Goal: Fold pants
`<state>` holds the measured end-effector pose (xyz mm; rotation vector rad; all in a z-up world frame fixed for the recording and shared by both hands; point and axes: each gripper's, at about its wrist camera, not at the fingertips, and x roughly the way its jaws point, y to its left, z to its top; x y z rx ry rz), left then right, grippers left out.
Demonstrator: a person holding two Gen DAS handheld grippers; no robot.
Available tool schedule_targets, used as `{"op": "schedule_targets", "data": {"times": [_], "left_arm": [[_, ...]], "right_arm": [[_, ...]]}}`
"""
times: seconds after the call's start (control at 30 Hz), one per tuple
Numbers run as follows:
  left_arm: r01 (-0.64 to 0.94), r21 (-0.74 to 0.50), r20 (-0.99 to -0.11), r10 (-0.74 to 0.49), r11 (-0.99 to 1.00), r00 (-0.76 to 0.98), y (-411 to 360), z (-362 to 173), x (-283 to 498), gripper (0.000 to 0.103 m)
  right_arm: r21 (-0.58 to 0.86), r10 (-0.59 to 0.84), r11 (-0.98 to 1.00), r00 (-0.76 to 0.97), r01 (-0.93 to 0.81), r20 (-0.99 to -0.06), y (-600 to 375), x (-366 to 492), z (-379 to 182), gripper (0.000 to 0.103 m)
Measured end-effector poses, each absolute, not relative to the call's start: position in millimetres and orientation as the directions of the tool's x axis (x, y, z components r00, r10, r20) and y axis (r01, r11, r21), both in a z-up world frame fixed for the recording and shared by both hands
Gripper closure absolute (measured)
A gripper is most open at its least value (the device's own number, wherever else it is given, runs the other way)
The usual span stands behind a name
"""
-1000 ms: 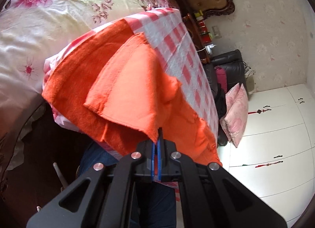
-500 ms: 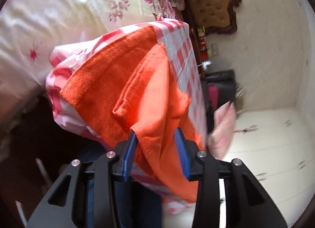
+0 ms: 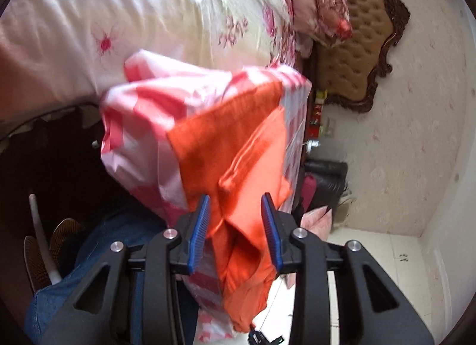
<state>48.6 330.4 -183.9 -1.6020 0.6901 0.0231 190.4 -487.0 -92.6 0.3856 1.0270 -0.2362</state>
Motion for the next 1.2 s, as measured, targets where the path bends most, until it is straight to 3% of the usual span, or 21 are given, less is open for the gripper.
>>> {"op": "schedule_targets", "data": {"times": [0.27, 0.5, 0.53, 0.57, 0.77, 0.93, 1.2], "left_arm": [[-0.539, -0.799, -0.601, -0.377, 0.267, 0.705, 326, -155, 69, 0.071], [-0.665, -0.516, -0.851, -0.237, 0.539, 0.468, 303, -124, 102, 0.081], [-0.673, -0.483, -0.87, -0.218, 0.56, 0.442, 301, -122, 104, 0.086], [-0.663, -0.478, -0.87, -0.211, 0.576, 0.445, 301, -120, 106, 0.098], [-0.626, -0.449, -0.855, -0.105, 0.638, 0.507, 312, -82, 89, 0.098], [-0.638, -0.476, -0.836, -0.084, 0.606, 0.543, 334, -72, 67, 0.098], [-0.674, -0.443, -0.861, -0.07, 0.591, 0.504, 333, -114, 56, 0.101]], "right_arm": [[0.187, -0.024, 0.912, 0.503, 0.365, -0.864, -487, 190, -92, 0.09], [0.167, -0.041, 0.919, 0.508, 0.357, -0.86, -485, 190, -91, 0.09], [0.163, -0.045, 0.921, 0.511, 0.355, -0.858, -484, 190, -91, 0.09], [0.16, -0.048, 0.922, 0.514, 0.353, -0.857, -483, 190, -92, 0.09], [0.159, -0.05, 0.924, 0.522, 0.348, -0.851, -482, 188, -93, 0.09], [0.167, -0.043, 0.925, 0.532, 0.341, -0.846, -479, 187, -85, 0.09], [0.147, -0.051, 0.934, 0.53, 0.325, -0.846, -472, 186, -80, 0.09]]}}
